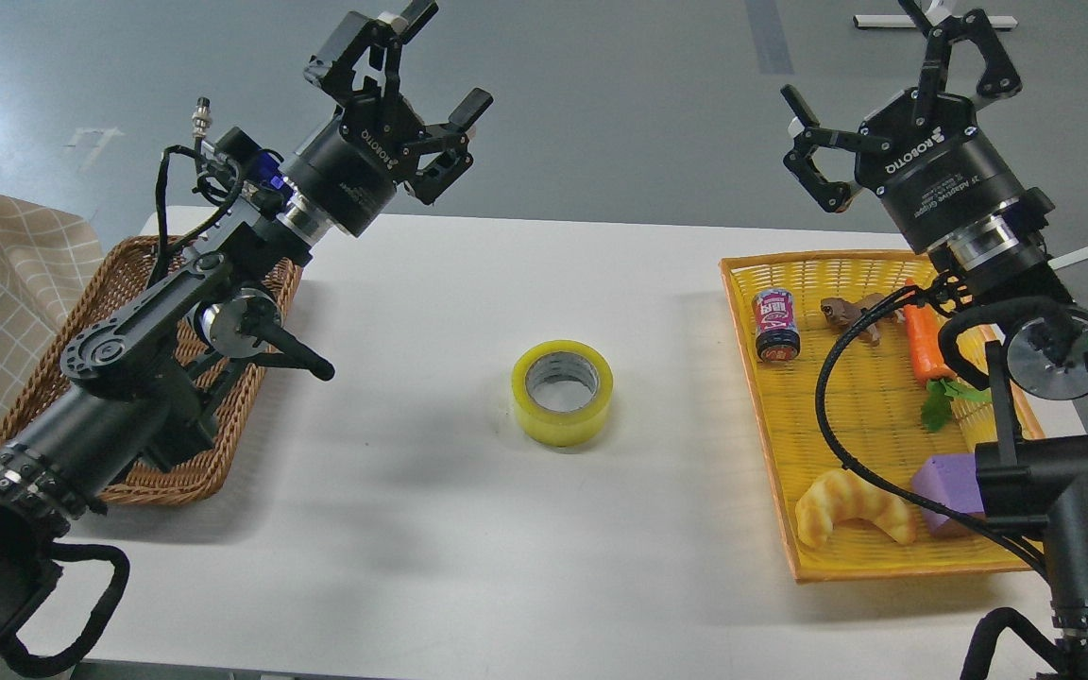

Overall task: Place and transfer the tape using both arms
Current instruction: 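Reach the left gripper toward the tape roll on the table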

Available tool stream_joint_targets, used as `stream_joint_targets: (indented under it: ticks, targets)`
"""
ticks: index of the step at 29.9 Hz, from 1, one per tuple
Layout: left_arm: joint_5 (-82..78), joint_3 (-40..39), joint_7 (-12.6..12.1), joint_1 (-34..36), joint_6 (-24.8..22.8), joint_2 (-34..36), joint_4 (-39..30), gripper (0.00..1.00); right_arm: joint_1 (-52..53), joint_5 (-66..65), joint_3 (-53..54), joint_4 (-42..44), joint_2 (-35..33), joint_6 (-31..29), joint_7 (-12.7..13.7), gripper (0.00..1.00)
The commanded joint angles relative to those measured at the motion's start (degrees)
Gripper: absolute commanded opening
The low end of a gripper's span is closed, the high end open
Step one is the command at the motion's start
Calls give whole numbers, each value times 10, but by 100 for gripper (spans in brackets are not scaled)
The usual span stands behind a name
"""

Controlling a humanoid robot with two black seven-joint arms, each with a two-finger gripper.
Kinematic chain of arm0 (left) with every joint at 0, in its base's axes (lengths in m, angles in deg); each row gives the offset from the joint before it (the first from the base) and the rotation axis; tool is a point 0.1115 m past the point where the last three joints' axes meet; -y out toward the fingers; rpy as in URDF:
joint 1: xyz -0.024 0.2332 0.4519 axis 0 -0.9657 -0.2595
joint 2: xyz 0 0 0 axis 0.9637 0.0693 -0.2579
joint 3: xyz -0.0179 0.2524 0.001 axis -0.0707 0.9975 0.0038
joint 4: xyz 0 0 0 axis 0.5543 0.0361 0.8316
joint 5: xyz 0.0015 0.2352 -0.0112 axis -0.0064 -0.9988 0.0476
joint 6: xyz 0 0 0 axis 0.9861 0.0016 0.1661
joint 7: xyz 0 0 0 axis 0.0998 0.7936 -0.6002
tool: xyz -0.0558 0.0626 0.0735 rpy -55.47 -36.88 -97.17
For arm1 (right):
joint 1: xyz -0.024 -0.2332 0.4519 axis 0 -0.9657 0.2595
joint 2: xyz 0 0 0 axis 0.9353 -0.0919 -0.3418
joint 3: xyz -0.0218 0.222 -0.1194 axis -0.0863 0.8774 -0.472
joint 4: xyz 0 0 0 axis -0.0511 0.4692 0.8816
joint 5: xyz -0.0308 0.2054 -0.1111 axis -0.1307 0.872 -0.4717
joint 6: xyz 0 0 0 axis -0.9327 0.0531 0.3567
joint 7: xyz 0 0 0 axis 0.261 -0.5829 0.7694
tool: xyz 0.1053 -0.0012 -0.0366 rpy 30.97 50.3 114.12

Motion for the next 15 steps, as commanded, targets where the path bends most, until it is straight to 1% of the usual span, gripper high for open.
stream_joint_targets:
  ticks: [1, 5, 7, 8, 9, 11, 12, 13, 14, 15]
  targets:
    - [-61, 2, 0, 3, 0, 1, -3, 98, -10, 18, -1, -3, 0, 0, 2, 100]
    - [-151, 3, 0, 9, 7, 2, -10, 98, -18, 42, 0, -4, 0, 0, 6, 100]
    - [-207, 3, 7, 11, 14, 3, -12, 98, -24, 45, 2, -6, 0, 0, 6, 100]
    - [-244, 3, 15, 11, 23, 3, -18, 98, -31, 48, 3, -8, -4, 0, 5, 100]
    - [-257, 3, 17, 11, 30, 3, -21, 98, -35, 48, 3, -10, -4, 0, 5, 100]
    - [-299, 6, 19, 10, 68, 3, -34, 98, -45, 51, 10, -15, -8, 0, 5, 100]
    - [-326, 7, 19, 8, 96, 1, -46, 98, -53, 51, 16, -15, -9, 0, 5, 100]
    - [-352, 12, 18, 7, 111, 4, -70, 98, -58, 51, 21, -15, -9, 0, 5, 100]
    - [-352, 12, 18, 7, 111, 4, -70, 98, -58, 51, 21, -15, -9, 0, 5, 100]
    - [-377, 26, 17, 8, 116, 8, -89, 98, -60, 51, 25, -15, -10, 0, 5, 100]
